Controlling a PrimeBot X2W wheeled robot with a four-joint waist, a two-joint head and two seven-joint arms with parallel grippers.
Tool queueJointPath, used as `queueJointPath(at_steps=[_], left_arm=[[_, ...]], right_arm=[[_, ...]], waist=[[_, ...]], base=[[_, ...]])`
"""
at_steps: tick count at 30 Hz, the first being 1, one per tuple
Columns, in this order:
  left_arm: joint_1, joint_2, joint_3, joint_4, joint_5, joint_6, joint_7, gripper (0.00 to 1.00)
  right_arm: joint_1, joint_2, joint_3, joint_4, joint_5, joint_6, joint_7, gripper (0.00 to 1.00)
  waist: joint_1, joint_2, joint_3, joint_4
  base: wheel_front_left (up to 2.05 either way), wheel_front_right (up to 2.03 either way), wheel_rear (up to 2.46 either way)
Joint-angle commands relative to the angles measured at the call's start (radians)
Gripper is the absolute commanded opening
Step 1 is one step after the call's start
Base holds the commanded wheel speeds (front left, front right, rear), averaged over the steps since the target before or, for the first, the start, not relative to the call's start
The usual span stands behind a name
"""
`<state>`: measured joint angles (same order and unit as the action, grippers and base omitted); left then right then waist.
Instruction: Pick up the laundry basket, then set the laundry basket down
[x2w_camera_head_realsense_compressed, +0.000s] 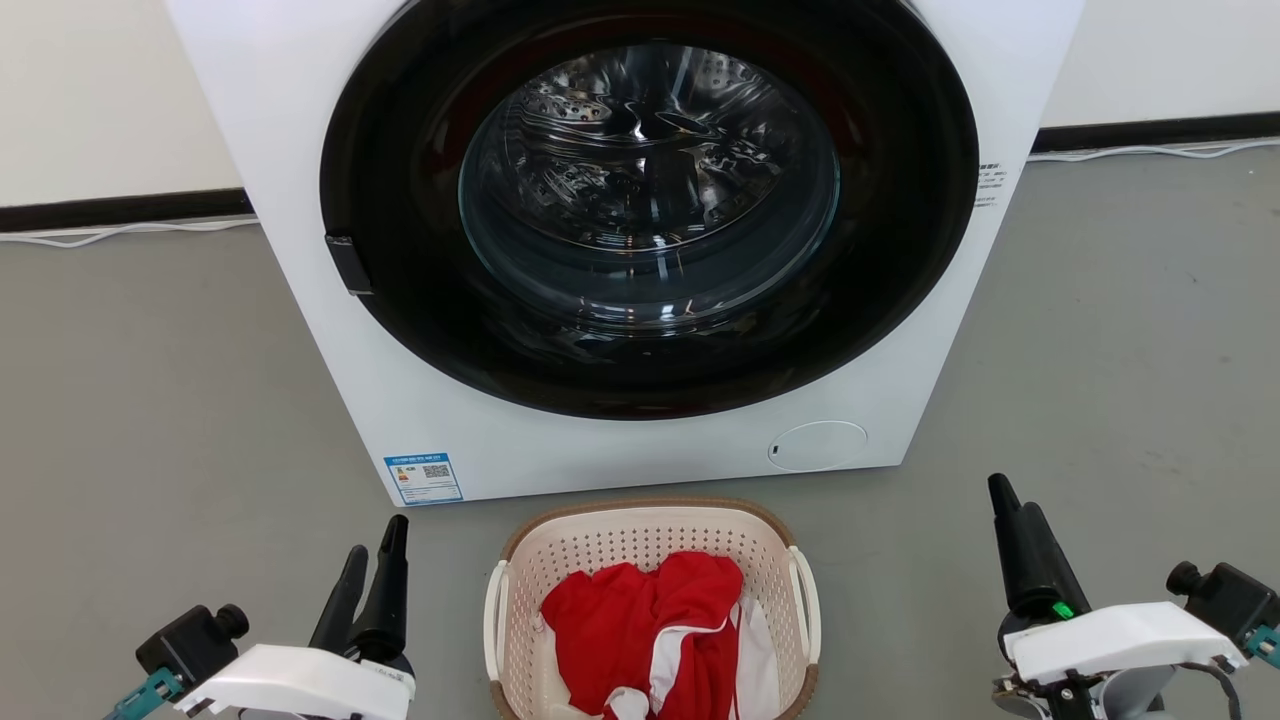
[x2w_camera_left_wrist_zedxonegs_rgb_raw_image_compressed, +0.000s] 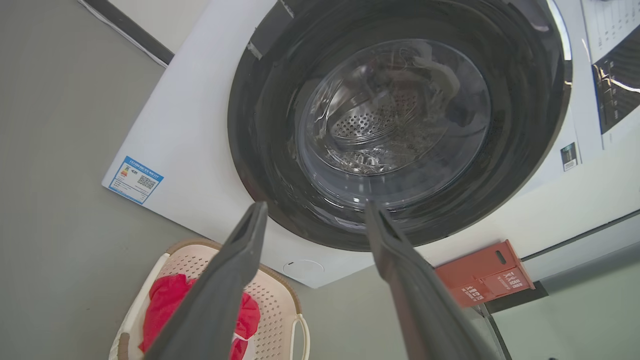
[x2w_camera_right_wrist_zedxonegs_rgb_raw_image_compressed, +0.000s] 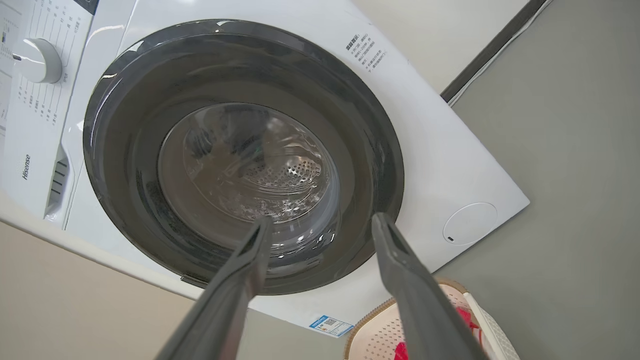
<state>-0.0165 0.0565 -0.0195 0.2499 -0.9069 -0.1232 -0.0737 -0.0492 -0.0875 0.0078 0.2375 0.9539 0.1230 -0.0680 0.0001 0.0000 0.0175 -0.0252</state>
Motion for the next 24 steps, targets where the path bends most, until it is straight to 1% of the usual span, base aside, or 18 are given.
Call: queueJointPath(at_steps=[1,14,24], left_arm=[[-0.057,0.005,0.011,-0.033,0.034,-0.004,-0.013,1.0],[-0.063,0.003,0.012,-0.043,0.189,-0.005,-0.051,1.0],[-0.067,0.004,0.009,-0.051,0.292,-0.005,-0.077,1.0]], right_arm=[[-0.057,-0.01,0.014,-0.03,-0.034,0.004,-0.018,1.0],[-0.061,-0.008,0.017,-0.038,-0.227,0.005,-0.056,1.0],[-0.064,-0.009,0.027,-0.046,-0.334,0.005,-0.083,1.0]], waist=[[-0.0001,0.0,0.0,0.0],[-0.0001,0.0,0.003,-0.008],[-0.0001,0.0,0.006,-0.012]], base=[[0.0,0.0,0.0],[0.0,0.0,0.0],[0.0,0.0,0.0]])
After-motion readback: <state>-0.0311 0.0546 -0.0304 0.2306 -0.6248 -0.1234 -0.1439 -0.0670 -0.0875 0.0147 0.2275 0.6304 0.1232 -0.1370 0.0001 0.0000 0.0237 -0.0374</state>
